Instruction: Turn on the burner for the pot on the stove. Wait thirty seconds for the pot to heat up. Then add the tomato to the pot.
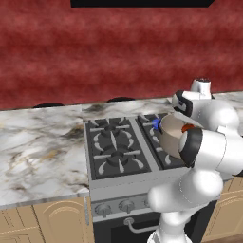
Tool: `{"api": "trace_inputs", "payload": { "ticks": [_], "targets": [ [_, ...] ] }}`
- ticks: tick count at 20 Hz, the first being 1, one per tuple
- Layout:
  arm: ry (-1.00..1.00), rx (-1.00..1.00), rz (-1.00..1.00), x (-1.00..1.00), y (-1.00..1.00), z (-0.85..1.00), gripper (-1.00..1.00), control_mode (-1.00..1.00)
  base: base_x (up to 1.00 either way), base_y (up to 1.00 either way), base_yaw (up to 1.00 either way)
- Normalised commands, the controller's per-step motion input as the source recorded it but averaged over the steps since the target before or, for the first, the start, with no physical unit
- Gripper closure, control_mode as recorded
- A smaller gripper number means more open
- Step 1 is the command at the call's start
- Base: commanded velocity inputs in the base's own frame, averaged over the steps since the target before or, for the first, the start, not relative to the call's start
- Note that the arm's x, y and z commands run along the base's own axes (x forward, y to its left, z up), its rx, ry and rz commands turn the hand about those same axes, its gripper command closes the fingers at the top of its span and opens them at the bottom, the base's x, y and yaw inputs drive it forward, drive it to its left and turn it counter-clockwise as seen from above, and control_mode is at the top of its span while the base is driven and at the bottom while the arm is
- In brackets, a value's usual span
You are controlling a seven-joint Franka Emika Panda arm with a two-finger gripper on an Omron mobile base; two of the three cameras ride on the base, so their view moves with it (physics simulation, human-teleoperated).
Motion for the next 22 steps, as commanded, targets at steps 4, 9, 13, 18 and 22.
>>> {"api": "trace_inputs", "payload": {
  "ticks": [4,9,13,18,22],
  "targets": [
    [-0.01,-0.01,0.00,0.13,-0.06,-0.08,1.00,-1.00,0.00,0.00,0.00],
    [-0.03,-0.01,0.00,0.09,-0.06,-0.21,1.00,-1.00,0.00,0.00,0.00],
    [-0.03,-0.02,0.00,0.16,-0.01,-0.22,1.00,-1.00,0.00,0.00,0.00],
    [-0.05,-0.02,0.00,0.21,-0.01,-0.19,1.00,-1.00,0.00,0.00,0.00],
    [-0.08,-0.02,0.00,0.22,0.00,-0.25,1.00,-1.00,0.00,0.00,0.00]
  ]
}}
